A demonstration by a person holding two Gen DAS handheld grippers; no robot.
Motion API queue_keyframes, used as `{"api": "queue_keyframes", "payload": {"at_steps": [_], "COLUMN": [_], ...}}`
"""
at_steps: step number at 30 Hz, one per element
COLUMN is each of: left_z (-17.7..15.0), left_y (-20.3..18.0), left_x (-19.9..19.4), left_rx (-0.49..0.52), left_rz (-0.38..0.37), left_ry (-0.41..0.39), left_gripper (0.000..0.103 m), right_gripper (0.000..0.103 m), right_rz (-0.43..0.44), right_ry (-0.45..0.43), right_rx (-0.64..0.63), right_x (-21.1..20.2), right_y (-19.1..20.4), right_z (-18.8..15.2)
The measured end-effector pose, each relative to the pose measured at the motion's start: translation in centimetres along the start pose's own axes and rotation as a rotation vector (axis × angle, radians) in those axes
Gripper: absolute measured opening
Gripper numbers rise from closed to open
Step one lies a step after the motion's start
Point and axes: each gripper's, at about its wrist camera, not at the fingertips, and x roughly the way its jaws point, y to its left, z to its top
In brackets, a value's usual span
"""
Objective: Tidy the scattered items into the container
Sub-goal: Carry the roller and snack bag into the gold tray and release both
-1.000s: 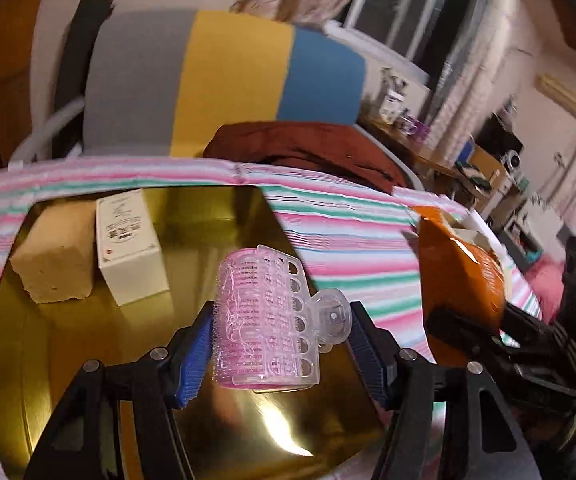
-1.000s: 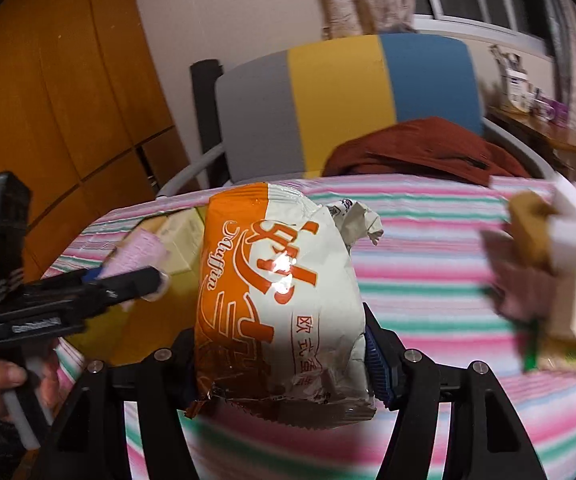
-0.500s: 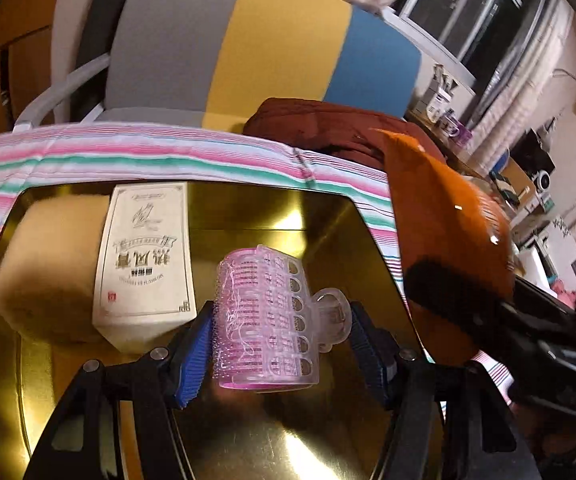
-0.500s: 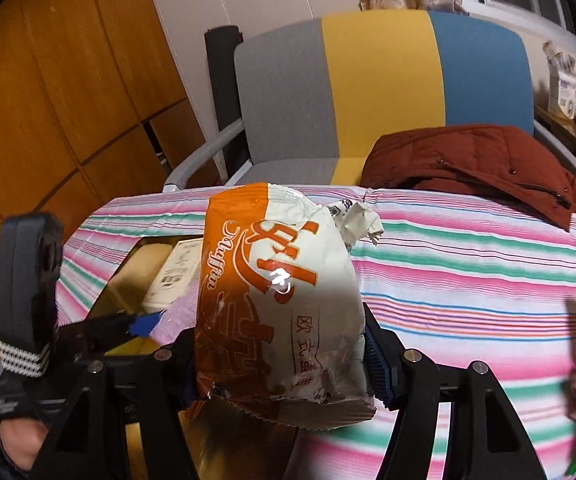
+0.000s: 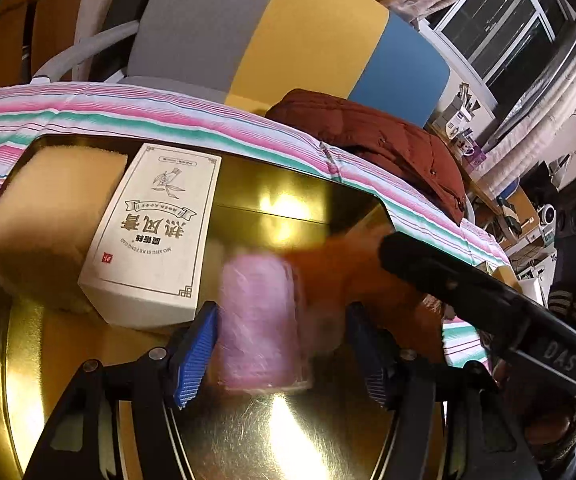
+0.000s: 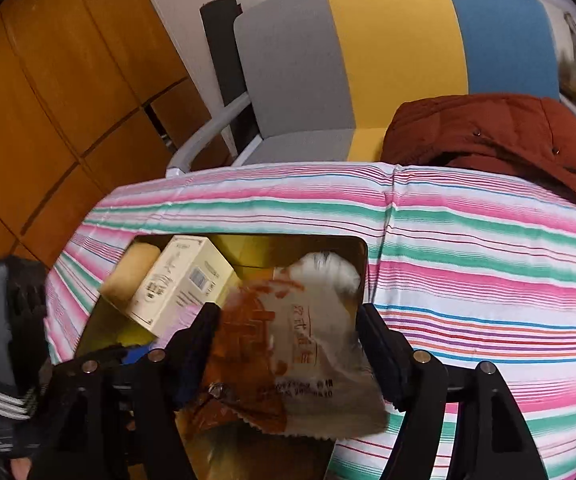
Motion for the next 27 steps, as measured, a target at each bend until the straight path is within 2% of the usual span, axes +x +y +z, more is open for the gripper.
{"api": "queue_keyframes", "payload": {"at_steps": [7,12,15,16,20,23,27], "left_z": [0.3,-0.1,-0.7,-1.0,-2.1,-3.3,-4.2], "left_y": [0.0,-0.7,-1.1,-1.2,-1.1,-1.2,-1.6], "left_x": [-0.1,-2.5,-4.4,-5.0,-6.0,-5.9,-4.3], "left_rx": [-0.004,0.015,0.046,0.057,0.080,0.112,0.141], "left_rz": [0.008,0.033,0.036,0.039,0.040,0.033,0.032], "left_ry": [-0.005,-0.080,-0.122,-0.130,-0.103,-0.057,0.012], "left_gripper": [0.066,0.066,0.065,0.064,0.063,0.059,0.058], "right_gripper": [0.072,0.070,0.056,0.048,0.032,0.030,0.030], "right_rz": [0.009,0.018,0.022,0.019,0.000,-0.013,-0.018], "right_ry": [-0.063,-0.085,-0.089,-0.088,-0.074,-0.059,-0.023], "right_rx": [0.024,0.006,-0.041,-0.057,-0.103,-0.138,-0.174], "right_x": [-2.5,-4.4,-5.1,-5.2,-5.2,-5.1,-4.1], "right_y": [-0.5,-0.5,0.2,0.5,1.2,1.5,2.2], "right_z": [-0.5,-1.7,-2.4,-2.6,-3.2,-3.6,-4.2]}}
